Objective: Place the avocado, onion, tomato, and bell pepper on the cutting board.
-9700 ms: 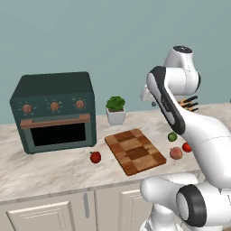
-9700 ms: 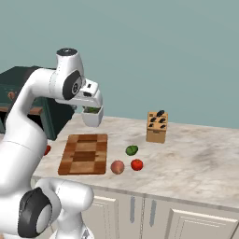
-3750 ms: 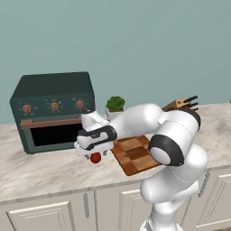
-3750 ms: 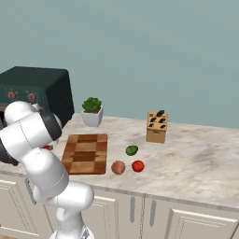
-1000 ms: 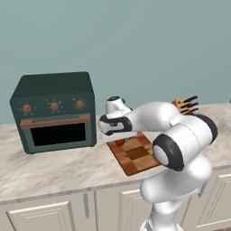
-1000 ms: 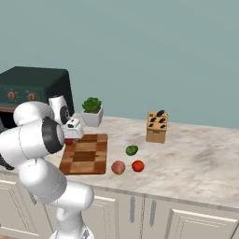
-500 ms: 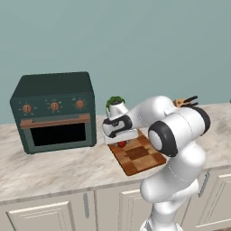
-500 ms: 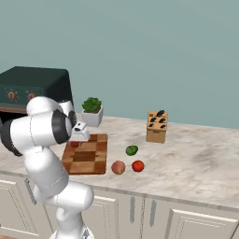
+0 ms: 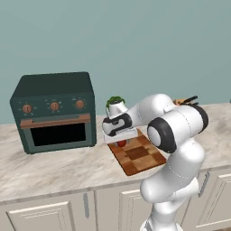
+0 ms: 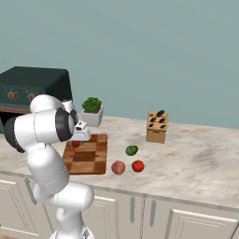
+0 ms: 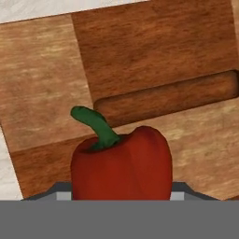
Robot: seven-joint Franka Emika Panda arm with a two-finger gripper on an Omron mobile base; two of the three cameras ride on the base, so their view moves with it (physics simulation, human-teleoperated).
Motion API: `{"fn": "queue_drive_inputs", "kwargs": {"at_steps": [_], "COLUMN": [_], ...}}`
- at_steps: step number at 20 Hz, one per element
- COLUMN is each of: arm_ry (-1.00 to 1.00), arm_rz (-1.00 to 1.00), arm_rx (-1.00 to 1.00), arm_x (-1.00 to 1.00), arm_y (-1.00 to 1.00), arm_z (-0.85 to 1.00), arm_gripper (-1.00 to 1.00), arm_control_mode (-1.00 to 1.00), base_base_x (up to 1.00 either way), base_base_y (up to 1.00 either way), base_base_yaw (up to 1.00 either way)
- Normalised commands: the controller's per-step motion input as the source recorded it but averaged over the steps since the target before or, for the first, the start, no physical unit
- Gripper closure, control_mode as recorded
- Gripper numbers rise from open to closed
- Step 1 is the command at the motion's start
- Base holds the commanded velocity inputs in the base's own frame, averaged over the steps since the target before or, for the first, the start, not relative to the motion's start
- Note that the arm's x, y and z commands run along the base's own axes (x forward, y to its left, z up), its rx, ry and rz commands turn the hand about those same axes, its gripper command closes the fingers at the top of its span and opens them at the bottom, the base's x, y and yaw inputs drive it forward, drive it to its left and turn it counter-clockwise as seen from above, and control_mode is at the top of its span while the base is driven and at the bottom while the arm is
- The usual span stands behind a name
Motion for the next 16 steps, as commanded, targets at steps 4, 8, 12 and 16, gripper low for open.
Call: {"fn": "queue_drive_inputs", "kwargs": {"at_steps": [4, 8, 12, 16], "arm_ry": [0.0, -0.01, 0.0, 0.0], "arm_rz": [0.0, 0.0, 0.0, 0.0], "arm_rx": [0.0, 0.0, -0.04, -0.04], "arm_x": [0.0, -0.2, -0.14, -0.15], "arm_y": [0.0, -0.02, 0.0, -0.06], "arm_z": [0.06, 0.38, 0.7, 0.77], "arm_gripper": [-1.0, -1.0, -1.0, -1.0], "arm_control_mode": [-1.0, -1.0, -1.0, -1.0], "base_base_x": [0.0, 0.0, 0.0, 0.0], "base_base_y": [0.0, 0.0, 0.0, 0.0], "base_base_yaw": [0.0, 0.0, 0.0, 0.0]}}
